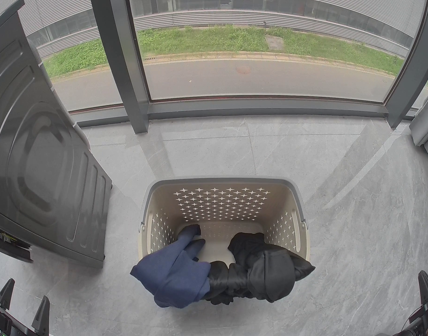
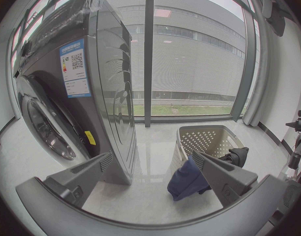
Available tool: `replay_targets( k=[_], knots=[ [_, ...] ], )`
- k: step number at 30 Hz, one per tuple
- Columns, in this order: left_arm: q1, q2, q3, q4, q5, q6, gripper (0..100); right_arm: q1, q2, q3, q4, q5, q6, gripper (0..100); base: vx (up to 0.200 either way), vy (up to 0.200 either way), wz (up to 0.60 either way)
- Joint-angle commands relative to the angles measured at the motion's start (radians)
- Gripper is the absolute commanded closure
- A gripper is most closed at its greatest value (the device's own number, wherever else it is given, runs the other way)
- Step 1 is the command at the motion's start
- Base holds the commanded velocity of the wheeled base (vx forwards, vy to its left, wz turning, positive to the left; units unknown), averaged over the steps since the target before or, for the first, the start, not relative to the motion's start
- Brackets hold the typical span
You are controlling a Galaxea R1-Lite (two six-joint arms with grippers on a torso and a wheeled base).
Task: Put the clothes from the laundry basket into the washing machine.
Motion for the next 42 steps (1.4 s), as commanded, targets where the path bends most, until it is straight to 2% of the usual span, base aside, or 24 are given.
replay_targets(
  k=[1, 5, 16, 42],
  knots=[
    [0.001, -0.012, 0.018, 0.0, 0.0, 0.0, 0, -0.001, -0.012, 0.015, 0.0, 0.0, 0.0, 100, -0.2, 0.0, 0.0],
    [0.001, -0.012, 0.018, 0.0, 0.0, -0.002, 0, -0.001, -0.012, 0.016, 0.0, 0.0, -0.001, 100, -0.2, 0.0, 0.0],
    [0.001, -0.012, 0.018, 0.0, 0.0, 0.001, 0, -0.001, -0.012, 0.016, 0.0, 0.0, 0.0, 100, 0.0, 0.0, 0.0],
    [0.001, -0.012, 0.018, 0.0, 0.0, 0.001, 0, -0.001, -0.012, 0.016, 0.0, 0.0, -0.001, 100, 0.0, 0.2, 0.0]
  ],
)
